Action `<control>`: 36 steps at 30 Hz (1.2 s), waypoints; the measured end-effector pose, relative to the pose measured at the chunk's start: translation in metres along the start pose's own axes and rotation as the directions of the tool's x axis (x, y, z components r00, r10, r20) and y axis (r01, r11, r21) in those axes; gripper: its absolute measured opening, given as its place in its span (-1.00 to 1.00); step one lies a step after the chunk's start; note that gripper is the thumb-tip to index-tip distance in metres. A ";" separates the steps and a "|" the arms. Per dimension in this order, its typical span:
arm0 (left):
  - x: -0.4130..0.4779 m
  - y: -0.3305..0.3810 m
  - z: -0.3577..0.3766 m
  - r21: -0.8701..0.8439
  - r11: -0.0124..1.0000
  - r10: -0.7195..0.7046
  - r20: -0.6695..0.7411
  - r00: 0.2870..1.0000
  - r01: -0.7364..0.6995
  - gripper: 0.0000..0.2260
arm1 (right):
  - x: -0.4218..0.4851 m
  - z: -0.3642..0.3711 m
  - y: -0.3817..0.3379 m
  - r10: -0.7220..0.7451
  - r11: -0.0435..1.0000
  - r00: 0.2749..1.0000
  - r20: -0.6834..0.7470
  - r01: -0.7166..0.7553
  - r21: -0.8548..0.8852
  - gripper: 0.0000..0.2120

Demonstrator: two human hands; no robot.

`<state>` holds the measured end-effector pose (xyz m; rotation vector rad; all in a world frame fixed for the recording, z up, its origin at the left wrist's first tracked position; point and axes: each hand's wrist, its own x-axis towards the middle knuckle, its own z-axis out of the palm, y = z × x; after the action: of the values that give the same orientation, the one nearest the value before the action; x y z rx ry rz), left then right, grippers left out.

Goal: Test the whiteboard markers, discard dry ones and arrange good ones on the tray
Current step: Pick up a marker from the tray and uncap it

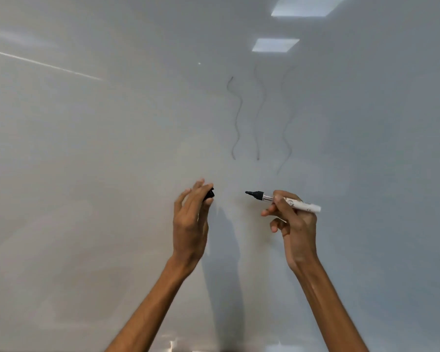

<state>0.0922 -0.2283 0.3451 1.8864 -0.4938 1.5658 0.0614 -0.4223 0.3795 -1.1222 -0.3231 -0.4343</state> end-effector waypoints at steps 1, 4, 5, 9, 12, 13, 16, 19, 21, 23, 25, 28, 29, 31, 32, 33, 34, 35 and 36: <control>-0.014 0.003 -0.005 -0.051 0.996 -0.068 0.044 0.997 0.070 -0.76 | -0.004 -0.002 0.007 0.048 0.999 0.999 0.017 -0.047 -0.009 -0.88; -0.049 0.013 -0.020 -0.190 0.947 -0.222 0.189 0.957 0.257 -0.75 | -0.019 -0.008 0.032 0.159 0.986 0.987 0.024 -0.157 -0.063 -0.87; -0.060 0.014 -0.023 -0.214 0.927 -0.259 0.228 0.938 0.308 -0.75 | -0.025 -0.009 0.041 0.192 0.978 0.981 0.017 -0.190 -0.089 -0.85; -0.084 0.015 -0.031 -0.249 0.867 -0.335 0.350 0.874 0.432 -0.72 | -0.039 -0.010 0.061 0.248 0.960 0.969 0.007 -0.245 -0.138 -0.81; -0.093 0.012 -0.034 -0.211 0.868 -0.342 0.404 0.848 0.450 -0.68 | -0.048 -0.012 0.072 0.293 0.942 0.956 0.017 -0.285 -0.179 -0.82; -0.096 0.010 -0.035 -0.199 0.875 -0.330 0.425 0.843 0.442 -0.67 | -0.051 -0.012 0.075 0.304 0.935 0.952 0.023 -0.294 -0.198 -0.82; -0.102 0.007 -0.038 -0.162 0.903 -0.276 0.492 0.825 0.399 -0.64 | -0.057 -0.012 0.082 0.332 0.917 0.942 0.046 -0.311 -0.249 -0.81; -0.111 0.004 -0.038 -0.144 0.902 -0.276 0.530 0.802 0.406 -0.62 | -0.060 -0.011 0.090 0.369 0.898 0.928 0.050 -0.342 -0.277 -0.77; -0.117 0.003 -0.038 -0.131 0.902 -0.282 0.544 0.790 0.412 -0.63 | -0.062 -0.012 0.094 0.393 0.887 0.918 0.046 -0.366 -0.281 -0.77; -0.121 0.000 -0.038 -0.103 0.894 -0.312 0.558 0.769 0.437 -0.66 | -0.064 -0.014 0.099 0.422 0.875 0.906 0.041 -0.395 -0.280 -0.77; -0.124 -0.003 -0.038 -0.066 0.880 -0.345 0.594 0.727 0.471 -0.72 | -0.066 -0.015 0.104 0.444 0.862 0.896 0.031 -0.417 -0.289 -0.75; -0.131 -0.005 -0.037 -0.037 0.882 -0.329 0.665 0.670 0.470 -0.77 | -0.073 -0.016 0.114 0.454 0.846 0.891 -0.009 -0.434 -0.310 -0.76; -0.134 -0.006 -0.036 -0.039 0.883 -0.324 0.672 0.666 0.468 -0.77 | -0.076 -0.016 0.117 0.455 0.845 0.890 -0.022 -0.439 -0.304 -0.77; -0.139 -0.006 -0.036 -0.053 0.883 -0.318 0.663 0.678 0.466 -0.78 | -0.081 -0.016 0.122 0.454 0.848 0.890 -0.039 -0.446 -0.287 -0.78; -0.142 -0.007 -0.036 -0.062 0.882 -0.317 0.655 0.686 0.467 -0.78 | -0.083 -0.016 0.125 0.453 0.849 0.890 -0.050 -0.448 -0.280 -0.78; -0.144 -0.007 -0.035 -0.068 0.882 -0.317 0.648 0.693 0.467 -0.79 | -0.085 -0.016 0.127 0.451 0.851 0.890 -0.065 -0.451 -0.270 -0.78; -0.146 -0.007 -0.034 -0.070 0.884 -0.315 0.643 0.698 0.463 -0.80 | -0.087 -0.016 0.129 0.449 0.853 0.889 -0.084 -0.455 -0.256 -0.78; -0.148 -0.006 -0.033 -0.073 0.888 -0.310 0.637 0.706 0.455 -0.80 | -0.088 -0.016 0.131 0.449 0.855 0.887 -0.105 -0.461 -0.237 -0.78; -0.151 -0.005 -0.031 -0.075 0.892 -0.305 0.627 0.717 0.446 -0.81 | -0.089 -0.016 0.133 0.450 0.857 0.884 -0.123 -0.467 -0.219 -0.77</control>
<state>0.0387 -0.2194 0.2010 2.1190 -0.4783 0.5866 0.0491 -0.3733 0.2268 -1.3746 0.0687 -0.0841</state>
